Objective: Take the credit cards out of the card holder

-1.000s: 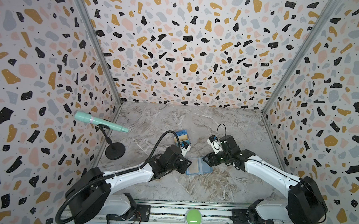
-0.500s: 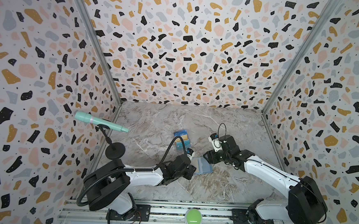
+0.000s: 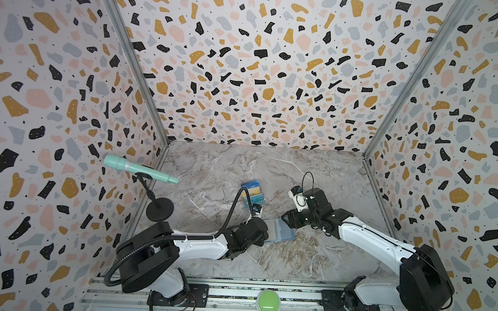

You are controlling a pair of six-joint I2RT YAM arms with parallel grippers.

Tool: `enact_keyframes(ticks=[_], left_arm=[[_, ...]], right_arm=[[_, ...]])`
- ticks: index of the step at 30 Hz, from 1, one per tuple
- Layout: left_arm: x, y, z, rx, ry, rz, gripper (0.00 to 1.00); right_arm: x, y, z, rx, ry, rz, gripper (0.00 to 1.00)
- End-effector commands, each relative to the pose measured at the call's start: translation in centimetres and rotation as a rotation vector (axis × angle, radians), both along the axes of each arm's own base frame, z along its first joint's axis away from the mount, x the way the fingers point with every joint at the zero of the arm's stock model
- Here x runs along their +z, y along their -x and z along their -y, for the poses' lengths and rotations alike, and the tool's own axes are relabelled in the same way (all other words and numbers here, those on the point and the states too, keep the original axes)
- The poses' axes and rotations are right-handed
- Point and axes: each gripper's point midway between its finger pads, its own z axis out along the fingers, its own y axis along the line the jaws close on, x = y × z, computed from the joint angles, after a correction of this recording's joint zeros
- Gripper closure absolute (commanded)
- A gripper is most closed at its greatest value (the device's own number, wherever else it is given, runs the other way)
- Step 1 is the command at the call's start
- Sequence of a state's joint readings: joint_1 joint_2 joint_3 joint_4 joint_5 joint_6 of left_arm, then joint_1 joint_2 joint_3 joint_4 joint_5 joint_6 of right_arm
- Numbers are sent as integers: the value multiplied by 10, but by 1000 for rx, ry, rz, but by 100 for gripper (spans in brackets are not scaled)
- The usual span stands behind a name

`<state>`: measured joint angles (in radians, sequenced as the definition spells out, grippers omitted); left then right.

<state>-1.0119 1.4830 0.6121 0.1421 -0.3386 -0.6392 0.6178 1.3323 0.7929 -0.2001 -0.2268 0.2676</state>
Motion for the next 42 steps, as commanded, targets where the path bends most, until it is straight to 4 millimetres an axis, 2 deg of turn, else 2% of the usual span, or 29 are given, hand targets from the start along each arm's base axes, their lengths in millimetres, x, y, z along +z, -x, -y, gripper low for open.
enact_keyframes(ticks=[1,7,11,16,27,30,34,37,42], left_arm=[[-13,3,-7,-2,-61,-18,56],[-18,7,-5,6,-23,-48,59],[-22,11,-8,11,32,-74,67],[-33,14,-19,26,63,-107,79],[-38,14,-16,-31,133,-122,80],[-32,14,-14,-29,190,-121,81],[-18,8,-17,3,308,-115,83],[-10,4,-18,9,381,-115,83],[-4,5,-5,-37,466,-139,84]], right_arm=[[2,6,-6,33,-22,-8,38],[2,15,-18,92,-46,-31,42],[-7,24,-31,139,-21,-57,44],[-24,21,-38,112,90,-49,42],[-49,18,-63,130,222,-31,36],[-54,19,-68,130,220,-42,37],[-60,21,-71,131,208,-63,45],[-63,22,-71,127,206,-71,46],[-66,24,-69,121,200,-79,46]])
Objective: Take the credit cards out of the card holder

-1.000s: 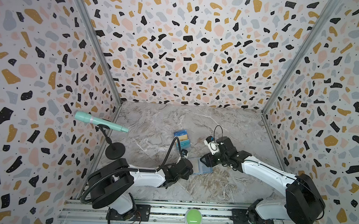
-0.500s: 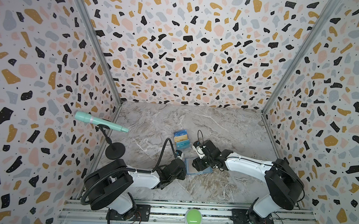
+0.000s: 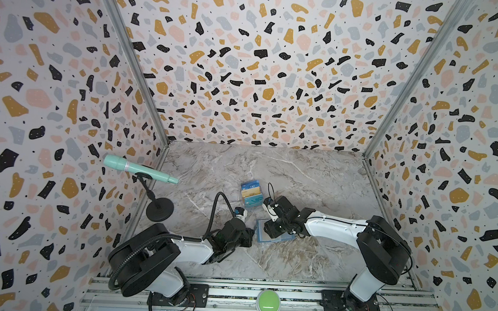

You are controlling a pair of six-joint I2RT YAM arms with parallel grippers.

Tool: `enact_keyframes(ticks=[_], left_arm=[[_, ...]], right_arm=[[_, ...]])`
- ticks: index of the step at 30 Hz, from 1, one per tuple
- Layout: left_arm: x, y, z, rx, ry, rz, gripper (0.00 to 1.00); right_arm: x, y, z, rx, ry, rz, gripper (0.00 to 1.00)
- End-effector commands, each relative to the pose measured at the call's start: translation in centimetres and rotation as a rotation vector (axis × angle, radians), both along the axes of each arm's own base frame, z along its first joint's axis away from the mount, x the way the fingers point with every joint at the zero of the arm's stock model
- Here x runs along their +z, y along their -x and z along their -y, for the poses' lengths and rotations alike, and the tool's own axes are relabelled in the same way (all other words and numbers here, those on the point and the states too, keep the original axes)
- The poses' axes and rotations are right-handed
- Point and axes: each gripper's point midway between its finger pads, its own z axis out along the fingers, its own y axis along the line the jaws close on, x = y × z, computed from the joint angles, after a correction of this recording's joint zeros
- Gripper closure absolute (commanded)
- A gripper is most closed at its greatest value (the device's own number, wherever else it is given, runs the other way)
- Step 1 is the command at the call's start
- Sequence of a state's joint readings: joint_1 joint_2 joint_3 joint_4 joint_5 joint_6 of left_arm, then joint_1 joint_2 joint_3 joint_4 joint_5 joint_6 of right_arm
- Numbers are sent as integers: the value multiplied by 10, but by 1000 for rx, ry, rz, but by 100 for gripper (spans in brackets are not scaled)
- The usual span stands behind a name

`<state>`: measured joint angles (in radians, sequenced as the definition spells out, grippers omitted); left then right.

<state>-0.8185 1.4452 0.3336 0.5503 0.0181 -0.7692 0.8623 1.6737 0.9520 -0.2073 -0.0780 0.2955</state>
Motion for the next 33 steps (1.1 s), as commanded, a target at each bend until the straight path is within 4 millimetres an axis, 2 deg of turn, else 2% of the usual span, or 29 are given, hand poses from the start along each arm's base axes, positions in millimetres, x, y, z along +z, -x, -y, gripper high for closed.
enact_keyframes(ticks=[1,7,13,18,21,27,33], left_arm=[[21,-2,22,-53,140,21,85],[29,4,33,-132,159,35,86],[31,9,42,-195,62,50,84],[30,-7,48,-124,37,58,83],[27,-18,50,-86,11,64,83],[14,-32,34,-5,-189,63,83],[10,-29,21,15,-269,41,83]], right_arm=[[1,2,1,-16,-8,-4,46],[6,1,0,-34,-33,3,47],[32,-6,10,-82,-62,62,48],[53,-15,35,-161,-64,123,54],[54,-17,48,-191,-69,123,55],[49,-14,51,-192,-83,109,55],[49,-13,43,-165,-109,96,56]])
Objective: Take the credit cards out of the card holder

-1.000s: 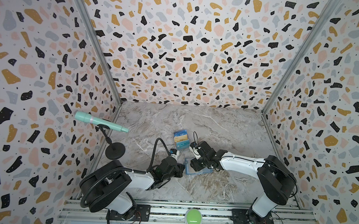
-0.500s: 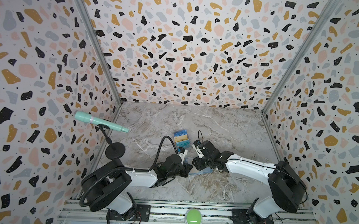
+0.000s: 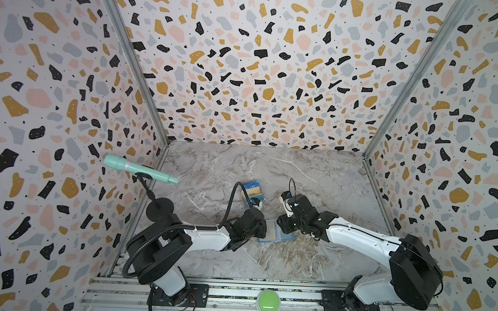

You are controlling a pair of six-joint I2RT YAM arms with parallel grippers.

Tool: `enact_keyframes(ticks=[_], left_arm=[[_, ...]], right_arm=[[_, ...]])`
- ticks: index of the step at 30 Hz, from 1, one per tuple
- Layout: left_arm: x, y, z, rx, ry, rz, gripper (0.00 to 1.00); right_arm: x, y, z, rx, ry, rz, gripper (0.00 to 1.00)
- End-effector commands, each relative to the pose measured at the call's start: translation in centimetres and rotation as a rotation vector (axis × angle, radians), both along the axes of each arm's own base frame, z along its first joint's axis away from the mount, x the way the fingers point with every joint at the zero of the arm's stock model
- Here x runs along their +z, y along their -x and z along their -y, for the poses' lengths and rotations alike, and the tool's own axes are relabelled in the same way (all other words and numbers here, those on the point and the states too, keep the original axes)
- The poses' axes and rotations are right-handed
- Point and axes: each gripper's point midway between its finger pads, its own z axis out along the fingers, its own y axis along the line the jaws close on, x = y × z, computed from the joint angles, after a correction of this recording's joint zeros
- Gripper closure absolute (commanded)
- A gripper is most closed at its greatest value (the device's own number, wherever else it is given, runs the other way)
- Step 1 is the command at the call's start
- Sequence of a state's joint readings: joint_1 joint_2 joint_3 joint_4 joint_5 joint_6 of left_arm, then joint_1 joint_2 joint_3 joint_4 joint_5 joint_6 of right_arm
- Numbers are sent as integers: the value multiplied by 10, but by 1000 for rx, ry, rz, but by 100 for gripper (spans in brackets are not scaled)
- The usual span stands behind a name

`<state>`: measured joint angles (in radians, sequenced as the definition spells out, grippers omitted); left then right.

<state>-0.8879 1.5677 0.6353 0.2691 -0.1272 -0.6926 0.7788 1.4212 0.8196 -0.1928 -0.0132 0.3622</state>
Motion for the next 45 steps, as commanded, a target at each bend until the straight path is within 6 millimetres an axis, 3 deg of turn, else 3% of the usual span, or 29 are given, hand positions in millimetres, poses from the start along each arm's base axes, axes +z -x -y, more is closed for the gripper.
enact_keyframes(ticks=[1,11,31,40,45], left_arm=[[-7,4,-17,24,-91,-6,83],[-20,21,-19,-6,-50,-56,83],[-26,17,-23,8,78,-69,85],[-35,26,-35,24,94,-79,86],[-41,28,-34,12,102,-88,86]], right_arm=[[4,1,-6,17,-24,-3,56],[0,1,-11,48,-20,-10,56],[-11,14,-45,178,23,-31,55],[-32,11,-48,148,157,-39,34],[-39,12,-52,147,188,-38,32]])
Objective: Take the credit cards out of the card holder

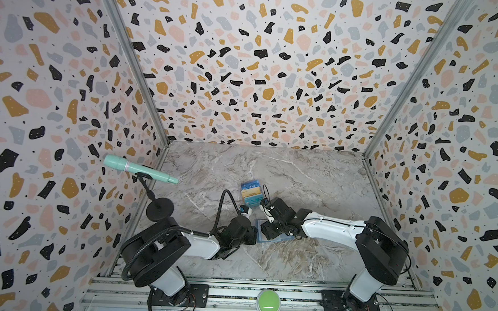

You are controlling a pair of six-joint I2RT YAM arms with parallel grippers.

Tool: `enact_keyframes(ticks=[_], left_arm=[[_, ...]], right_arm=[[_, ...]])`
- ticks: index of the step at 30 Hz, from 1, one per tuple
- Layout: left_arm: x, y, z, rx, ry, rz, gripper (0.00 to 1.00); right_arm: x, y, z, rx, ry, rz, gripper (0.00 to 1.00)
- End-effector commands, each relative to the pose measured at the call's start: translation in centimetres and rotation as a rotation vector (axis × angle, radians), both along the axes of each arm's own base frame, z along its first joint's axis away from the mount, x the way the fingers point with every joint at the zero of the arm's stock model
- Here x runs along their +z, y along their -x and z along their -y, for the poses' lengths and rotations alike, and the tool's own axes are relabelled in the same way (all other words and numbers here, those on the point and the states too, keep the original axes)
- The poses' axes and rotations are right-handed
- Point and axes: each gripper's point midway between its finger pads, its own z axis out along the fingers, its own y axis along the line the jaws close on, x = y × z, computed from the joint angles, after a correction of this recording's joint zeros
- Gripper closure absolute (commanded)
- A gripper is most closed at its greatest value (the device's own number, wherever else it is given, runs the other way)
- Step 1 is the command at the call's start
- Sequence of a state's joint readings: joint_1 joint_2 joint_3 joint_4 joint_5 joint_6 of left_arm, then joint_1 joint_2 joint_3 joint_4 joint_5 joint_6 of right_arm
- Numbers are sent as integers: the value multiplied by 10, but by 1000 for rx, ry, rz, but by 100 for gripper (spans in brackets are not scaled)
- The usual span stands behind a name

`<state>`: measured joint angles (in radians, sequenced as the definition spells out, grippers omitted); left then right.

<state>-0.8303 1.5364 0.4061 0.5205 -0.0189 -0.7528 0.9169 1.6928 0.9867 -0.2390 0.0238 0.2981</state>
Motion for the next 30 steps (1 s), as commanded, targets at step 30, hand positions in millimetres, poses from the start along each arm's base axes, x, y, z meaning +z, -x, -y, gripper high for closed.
enact_keyframes(ticks=[30], left_arm=[[-21,7,-11,-13,-42,-47,87]], right_arm=[[-12,-6,39,-65,239,57,53]])
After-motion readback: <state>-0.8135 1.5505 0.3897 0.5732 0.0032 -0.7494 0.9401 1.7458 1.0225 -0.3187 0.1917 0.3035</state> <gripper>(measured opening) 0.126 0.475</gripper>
